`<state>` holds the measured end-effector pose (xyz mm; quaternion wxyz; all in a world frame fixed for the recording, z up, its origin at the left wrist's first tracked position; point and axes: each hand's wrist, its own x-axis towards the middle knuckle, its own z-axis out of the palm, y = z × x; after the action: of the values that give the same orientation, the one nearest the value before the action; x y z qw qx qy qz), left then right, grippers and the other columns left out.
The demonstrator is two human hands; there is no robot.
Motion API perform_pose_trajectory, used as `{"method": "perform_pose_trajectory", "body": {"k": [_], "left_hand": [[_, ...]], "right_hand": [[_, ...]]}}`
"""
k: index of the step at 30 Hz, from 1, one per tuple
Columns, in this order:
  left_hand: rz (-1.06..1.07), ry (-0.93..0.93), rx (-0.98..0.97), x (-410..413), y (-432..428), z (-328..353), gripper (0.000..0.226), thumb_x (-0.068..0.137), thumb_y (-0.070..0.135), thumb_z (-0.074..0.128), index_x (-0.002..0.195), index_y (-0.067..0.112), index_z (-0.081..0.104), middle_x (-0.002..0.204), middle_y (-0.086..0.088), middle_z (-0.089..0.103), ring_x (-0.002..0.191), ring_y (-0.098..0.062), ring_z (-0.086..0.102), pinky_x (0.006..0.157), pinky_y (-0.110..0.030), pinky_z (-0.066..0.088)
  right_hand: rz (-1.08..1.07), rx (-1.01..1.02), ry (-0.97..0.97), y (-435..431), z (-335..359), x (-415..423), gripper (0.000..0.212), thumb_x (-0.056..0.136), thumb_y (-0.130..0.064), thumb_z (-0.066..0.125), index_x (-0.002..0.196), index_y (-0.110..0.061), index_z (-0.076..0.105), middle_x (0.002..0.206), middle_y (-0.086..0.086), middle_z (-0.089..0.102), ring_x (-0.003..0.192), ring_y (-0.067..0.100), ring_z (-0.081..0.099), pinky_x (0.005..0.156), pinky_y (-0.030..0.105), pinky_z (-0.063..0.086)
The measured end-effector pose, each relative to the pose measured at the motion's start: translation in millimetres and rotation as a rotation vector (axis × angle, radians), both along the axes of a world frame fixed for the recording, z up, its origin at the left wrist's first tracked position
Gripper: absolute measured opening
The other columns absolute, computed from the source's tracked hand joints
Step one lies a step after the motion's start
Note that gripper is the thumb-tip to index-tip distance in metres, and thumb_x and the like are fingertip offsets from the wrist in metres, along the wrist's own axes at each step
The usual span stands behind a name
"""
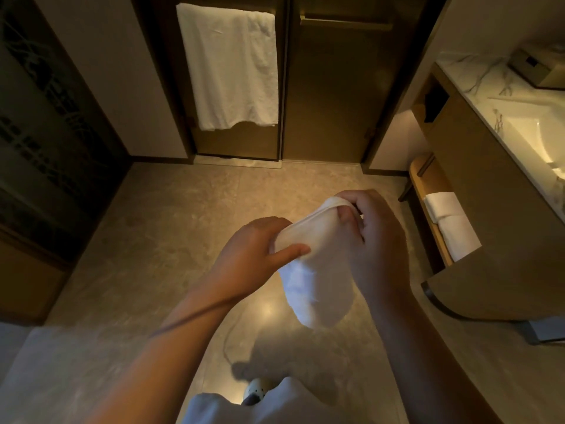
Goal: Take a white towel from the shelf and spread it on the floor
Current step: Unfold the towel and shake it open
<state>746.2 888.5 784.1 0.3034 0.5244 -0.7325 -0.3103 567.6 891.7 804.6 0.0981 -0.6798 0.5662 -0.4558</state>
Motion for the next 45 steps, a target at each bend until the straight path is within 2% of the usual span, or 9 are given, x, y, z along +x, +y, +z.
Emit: {"method": "perform_pose_trajectory", "body": {"k": [2, 6, 13, 21, 25, 27, 36, 41, 45], "left_hand": [[0.012, -0.044, 0.010, 2.5, 0.4, -4.9, 0.010, 0.083, 0.043, 0.067, 0.083, 0.036, 0.060, 0.076, 0.016, 0.060, 0.073, 0.001, 0.056, 0.060, -0.016, 0.038], [0.040, -0.012, 0.074, 7.6, 0.7, -5.7, 0.013, 0.084, 0.039, 0.066, 0.089, 0.027, 0.070, 0.077, 0.012, 0.067, 0.071, -0.003, 0.060, 0.062, -0.027, 0.046], [-0.006, 0.128, 0.108, -3.5, 2.3, 14.4, 0.009, 0.084, 0.035, 0.065, 0.087, 0.029, 0.071, 0.080, 0.016, 0.070, 0.075, -0.002, 0.065, 0.071, -0.030, 0.054], [0.032, 0.021, 0.024, -17.0, 1.8, 28.8, 0.018, 0.088, 0.035, 0.061, 0.091, 0.021, 0.071, 0.082, 0.007, 0.070, 0.077, -0.008, 0.064, 0.073, -0.040, 0.051], [0.044, -0.051, -0.030, -20.0, 1.7, 29.2, 0.021, 0.089, 0.038, 0.061, 0.089, 0.018, 0.069, 0.076, 0.004, 0.066, 0.071, -0.010, 0.060, 0.068, -0.038, 0.048], [0.019, -0.091, -0.045, -20.3, 2.0, 30.7, 0.023, 0.089, 0.041, 0.059, 0.090, 0.019, 0.068, 0.077, 0.004, 0.066, 0.072, -0.011, 0.059, 0.068, -0.037, 0.048], [0.032, -0.207, -0.046, -8.5, 8.5, 32.5, 0.023, 0.082, 0.047, 0.063, 0.092, 0.028, 0.069, 0.080, 0.013, 0.064, 0.075, -0.003, 0.057, 0.069, -0.025, 0.047], [0.068, -0.033, 0.077, 10.2, 15.9, 39.6, 0.014, 0.077, 0.044, 0.066, 0.088, 0.037, 0.068, 0.084, 0.018, 0.069, 0.080, 0.002, 0.061, 0.070, -0.023, 0.050], [0.116, 0.129, 0.142, 21.7, 21.8, 41.1, 0.010, 0.080, 0.029, 0.071, 0.088, 0.025, 0.072, 0.082, 0.000, 0.072, 0.074, -0.019, 0.065, 0.069, -0.031, 0.050]], "right_hand": [[-0.034, -0.021, -0.026, -1.9, 3.7, -9.7, 0.016, 0.094, -0.009, 0.052, 0.103, -0.011, 0.064, 0.098, -0.002, 0.063, 0.090, 0.010, 0.057, 0.077, 0.026, 0.047], [-0.107, -0.020, -0.073, -5.3, 6.4, -29.9, 0.018, 0.096, -0.014, 0.050, 0.107, -0.012, 0.064, 0.102, -0.004, 0.063, 0.094, 0.010, 0.057, 0.080, 0.029, 0.049], [-0.151, 0.060, -0.075, -5.8, 3.2, -44.2, 0.018, 0.097, -0.025, 0.051, 0.109, -0.021, 0.064, 0.102, -0.010, 0.063, 0.093, 0.006, 0.057, 0.077, 0.019, 0.045], [0.097, 0.144, -0.027, 0.0, 1.5, -39.5, 0.023, 0.096, -0.016, 0.052, 0.117, -0.019, 0.063, 0.113, -0.006, 0.059, 0.103, 0.003, 0.053, 0.086, 0.027, 0.048], [0.299, 0.202, 0.115, 8.9, -2.1, -26.0, 0.041, 0.091, -0.042, 0.054, 0.128, -0.025, 0.054, 0.124, -0.016, 0.051, 0.116, 0.000, 0.042, 0.098, 0.011, 0.030], [0.297, 0.225, 0.178, 8.5, -6.5, -20.5, 0.044, 0.090, -0.041, 0.057, 0.132, -0.030, 0.049, 0.122, -0.020, 0.047, 0.114, -0.003, 0.039, 0.095, 0.008, 0.029], [0.267, 0.226, 0.170, 6.0, -16.3, -11.4, 0.015, 0.088, -0.034, 0.062, 0.100, -0.026, 0.059, 0.098, -0.015, 0.053, 0.090, 0.002, 0.048, 0.074, 0.026, 0.046], [0.190, 0.121, 0.131, 3.6, -13.9, -12.5, 0.012, 0.089, -0.028, 0.062, 0.099, -0.023, 0.059, 0.097, -0.014, 0.053, 0.090, 0.005, 0.050, 0.075, 0.029, 0.048], [0.158, 0.106, 0.076, 0.9, -6.2, -18.2, 0.012, 0.088, -0.024, 0.063, 0.099, -0.018, 0.062, 0.096, -0.010, 0.056, 0.090, 0.011, 0.053, 0.074, 0.039, 0.051]]}}
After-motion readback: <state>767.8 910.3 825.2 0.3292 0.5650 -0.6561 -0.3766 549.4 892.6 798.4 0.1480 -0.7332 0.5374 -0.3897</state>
